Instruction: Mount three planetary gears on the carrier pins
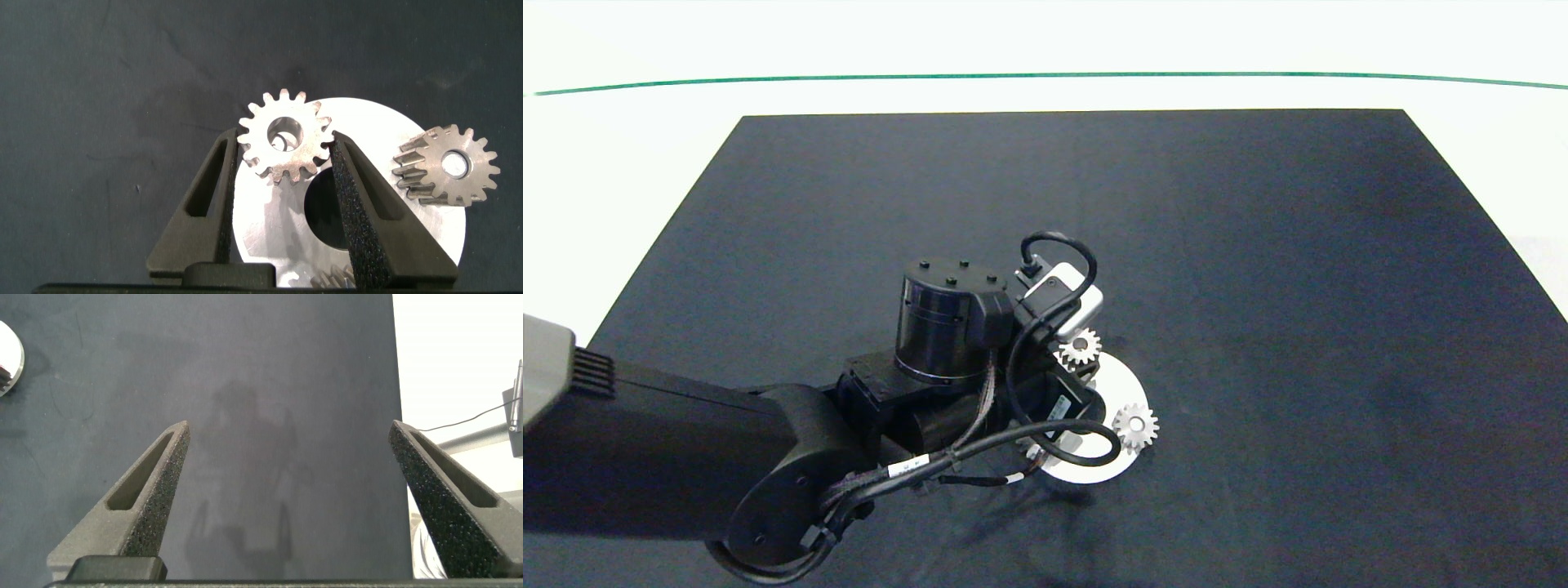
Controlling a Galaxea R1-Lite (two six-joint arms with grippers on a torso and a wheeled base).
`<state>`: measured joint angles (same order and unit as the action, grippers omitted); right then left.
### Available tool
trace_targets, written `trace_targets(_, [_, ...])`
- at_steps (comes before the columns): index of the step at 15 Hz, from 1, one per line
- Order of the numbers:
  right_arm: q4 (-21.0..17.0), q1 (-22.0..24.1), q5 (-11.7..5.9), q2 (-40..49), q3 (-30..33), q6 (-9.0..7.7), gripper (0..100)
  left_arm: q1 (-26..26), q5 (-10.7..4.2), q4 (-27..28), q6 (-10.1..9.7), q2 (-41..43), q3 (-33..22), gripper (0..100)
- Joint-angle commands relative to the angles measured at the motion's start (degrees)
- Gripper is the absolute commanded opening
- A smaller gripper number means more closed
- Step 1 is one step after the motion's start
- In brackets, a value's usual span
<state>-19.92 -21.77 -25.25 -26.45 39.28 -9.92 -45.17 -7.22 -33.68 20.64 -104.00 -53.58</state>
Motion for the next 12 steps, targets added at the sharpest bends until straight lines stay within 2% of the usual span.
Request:
trace_targets(1, [-0.1,0.0,-0.15,0.0,0.0,-0.1,100,0.0,-0.08,-0.1,0.1,-0.2,0.1,0])
trace_targets(12, [-0.1,0.0,-0.24,-0.1,0.0,-0.1,100,0.4,0.01,0.0,0.19,0.0,0.0,0])
